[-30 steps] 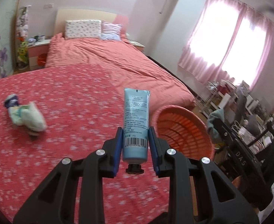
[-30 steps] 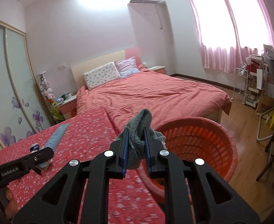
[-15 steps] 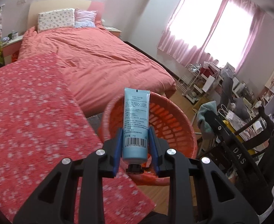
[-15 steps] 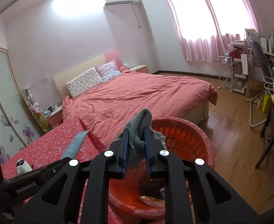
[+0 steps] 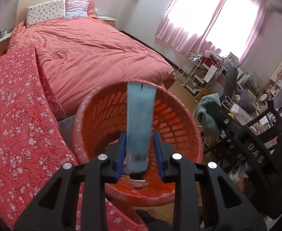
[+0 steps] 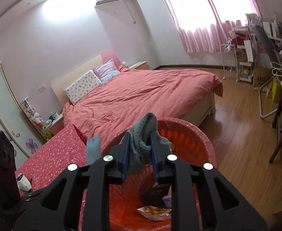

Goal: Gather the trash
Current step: 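Carry tube and grey sock to the orange basket and open both tools, then move both open tools back over the bedspread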

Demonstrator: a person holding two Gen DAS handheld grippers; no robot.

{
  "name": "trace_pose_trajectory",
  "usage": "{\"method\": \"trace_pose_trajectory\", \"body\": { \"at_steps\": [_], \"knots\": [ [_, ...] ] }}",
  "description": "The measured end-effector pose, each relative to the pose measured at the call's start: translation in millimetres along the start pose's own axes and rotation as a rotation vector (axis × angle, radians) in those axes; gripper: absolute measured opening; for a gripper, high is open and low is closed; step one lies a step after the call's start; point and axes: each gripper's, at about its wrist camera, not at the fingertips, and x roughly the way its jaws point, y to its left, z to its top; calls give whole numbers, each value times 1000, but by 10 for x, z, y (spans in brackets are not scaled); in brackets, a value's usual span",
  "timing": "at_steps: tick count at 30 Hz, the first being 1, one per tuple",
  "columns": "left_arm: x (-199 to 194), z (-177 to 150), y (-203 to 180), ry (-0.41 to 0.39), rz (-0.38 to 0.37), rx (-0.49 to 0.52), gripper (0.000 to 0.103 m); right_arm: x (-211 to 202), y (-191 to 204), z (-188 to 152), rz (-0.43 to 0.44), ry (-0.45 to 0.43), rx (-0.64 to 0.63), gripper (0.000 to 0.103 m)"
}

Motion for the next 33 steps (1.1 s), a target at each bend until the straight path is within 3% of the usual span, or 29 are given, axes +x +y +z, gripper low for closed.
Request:
{"method": "trace_pose_trajectory", "body": {
  "at_steps": [2, 5, 14, 20, 33],
  "knots": [
    [34, -2, 51, 8, 12, -10, 42, 33, -27, -12, 12, 18, 8, 36],
    [34, -4, 146, 11, 40, -21, 44, 39, -20, -40, 10, 30, 6, 43],
    [-289, -81, 509, -29, 156, -42, 56, -21, 117, -48, -31, 16, -46, 55],
    [-668, -207, 797, -72, 264, -54, 63, -39, 271, -87, -45, 16, -109, 55],
    [-1552, -550, 1544, -149, 461, -155, 69, -137, 738, -225, 11, 40, -207, 55]
  ]
}}
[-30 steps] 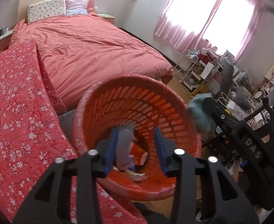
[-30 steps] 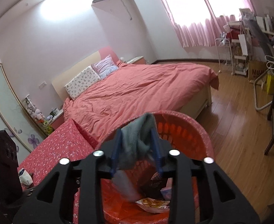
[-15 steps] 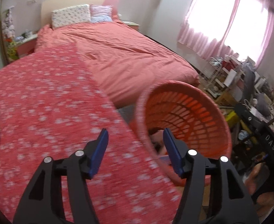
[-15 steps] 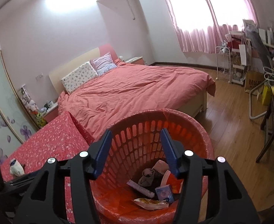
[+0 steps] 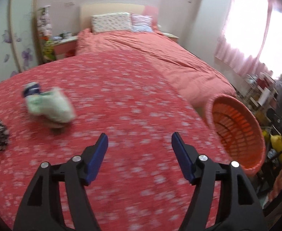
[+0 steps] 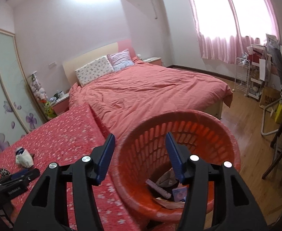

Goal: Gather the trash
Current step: 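Move both open tools back over the bedspread, then grasp the black floral cloth with the left tool while the right tool grasps the mint-green sock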

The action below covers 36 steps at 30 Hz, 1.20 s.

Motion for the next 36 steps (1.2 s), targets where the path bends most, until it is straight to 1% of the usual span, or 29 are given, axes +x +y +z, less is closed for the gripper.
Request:
{"method": "trace_pose_trajectory", "body": {
  "at_steps": [2, 5, 6, 10, 13, 15, 19, 24, 26, 28, 29, 31, 33, 34, 35, 36],
  "knots": [
    [-120, -26, 261, -20, 42, -28, 71, -11, 85, -16, 14, 4, -15, 55],
    [-312, -91, 702, -53, 124, -86, 75, -19, 263, -54, 39, 14, -44, 55],
    [-385, -113, 910, -65, 161, -115, 77, -23, 318, -68, 47, 17, -53, 55],
    [-580, -190, 1600, -91, 293, -222, 78, -8, 595, -123, 90, 39, -98, 55],
    [-650, -234, 2058, -94, 370, -291, 78, -3, 790, -178, 113, 54, -128, 55],
    [-641, -244, 2292, -84, 384, -324, 78, 8, 934, -219, 133, 69, -152, 55],
    [-544, -266, 2550, -53, 346, -378, 79, 20, 1184, -304, 159, 93, -192, 55],
    [-314, -230, 2684, -17, 337, -412, 79, 52, 1447, -383, 176, 116, -239, 55],
    [-219, -223, 2701, -7, 343, -410, 79, 46, 1527, -407, 182, 121, -255, 60],
    [-145, -220, 2702, 8, 350, -404, 79, 58, 1601, -423, 188, 124, -270, 60],
    [-135, -223, 2710, 12, 348, -405, 78, 60, 1656, -450, 191, 126, -276, 60],
    [-97, -230, 2758, 19, 338, -413, 71, 70, 1748, -479, 197, 133, -288, 60],
    [-67, -234, 2807, 27, 327, -420, 58, 78, 1823, -510, 208, 141, -301, 60],
    [-72, -250, 2810, 24, 331, -418, 55, 86, 1874, -529, 215, 148, -309, 60],
    [-71, -246, 2827, 21, 332, -413, 44, 86, 1904, -543, 219, 151, -315, 60],
    [-72, -246, 2851, 22, 328, -411, 30, 87, 1933, -560, 224, 155, -320, 60]
  ]
}}
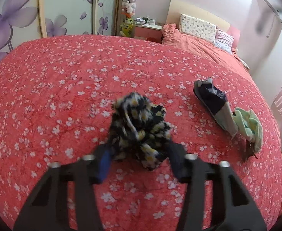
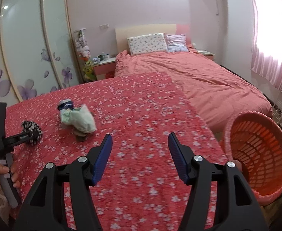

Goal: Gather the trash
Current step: 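Grasp the black floral cloth with the left tool while the right tool grasps the mint-green sock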

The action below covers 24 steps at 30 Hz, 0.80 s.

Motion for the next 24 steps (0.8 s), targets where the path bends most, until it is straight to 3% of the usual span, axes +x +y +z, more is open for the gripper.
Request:
{"method": "trace_pose_trajectory", "body": {
  "at_steps": [2, 3, 7, 16, 22, 24],
  "knots": [
    [0, 24, 48, 4, -15, -4, 18, 35, 71, 5, 14, 8, -11, 60],
    [-15, 30, 80, 2, -22, -5, 17, 58, 114, 13, 24, 12, -17, 60],
    [-34, 15, 209, -14, 12, -1, 17, 165, 282, 55, 57, 18, -29, 60],
    [-22, 7, 291, -13, -18, -27, 21, 662, 852, 237, 168, 87, -77, 52],
    [-25, 16, 315, -13, -26, -31, 22, 909, 1073, 278, 149, 120, -123, 52],
    [-24, 15, 316, -13, -28, -32, 22, 962, 1104, 271, 142, 136, -136, 46]
  ]
}}
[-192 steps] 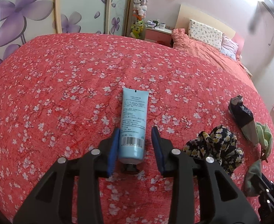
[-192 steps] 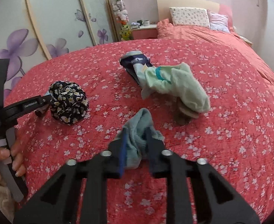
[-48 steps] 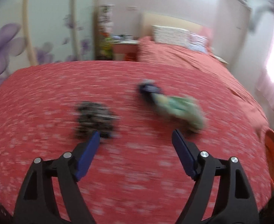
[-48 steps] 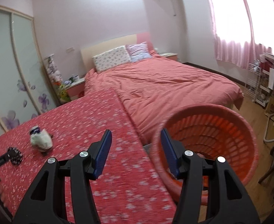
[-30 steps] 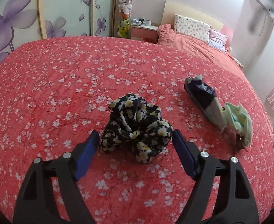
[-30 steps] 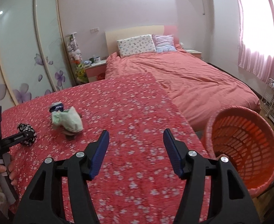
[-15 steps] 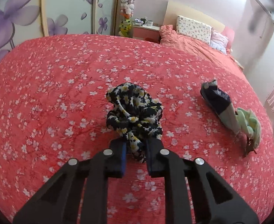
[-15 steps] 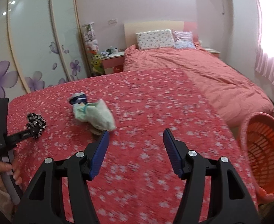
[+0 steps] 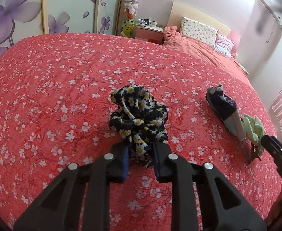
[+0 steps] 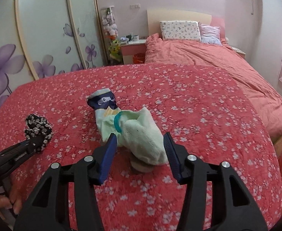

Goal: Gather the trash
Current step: 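Grasp the black floral cloth with the left tool while the right tool grasps the mint-green sock, then carry the floral cloth and green sock over the orange basket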

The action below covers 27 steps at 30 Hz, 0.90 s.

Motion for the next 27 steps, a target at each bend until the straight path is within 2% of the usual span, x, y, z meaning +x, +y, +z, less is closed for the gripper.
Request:
{"method": "trace_pose_trajectory", "body": {
  "at_steps": [3, 4, 7, 16, 19, 21, 24, 27],
  "knots": [
    [6, 3, 8, 0, -5, -3, 22, 88, 29, -6, -12, 32, -17, 29],
    [5, 0, 10, 0, -6, -3, 22, 85, 32, -10, -11, 30, -17, 19],
    [7, -1, 12, 0, -6, -2, 23, 23, 15, 1, 6, 13, -8, 8],
    [17, -2, 4, 1, -3, 8, 23, -284, -146, 62, 66, -86, 75, 7],
    [23, 3, -44, 2, -4, 34, 31, -392, -224, 86, 62, -117, 89, 7],
    [31, 9, -81, 3, 1, 52, 45, -463, -260, 85, 50, -131, 88, 7],
    [47, 28, -116, 8, 0, 50, 50, -515, -343, 57, 32, -140, 77, 7],
    [68, 58, -139, 9, 2, 39, 50, -543, -433, 14, 26, -135, 83, 7]
  ]
}}
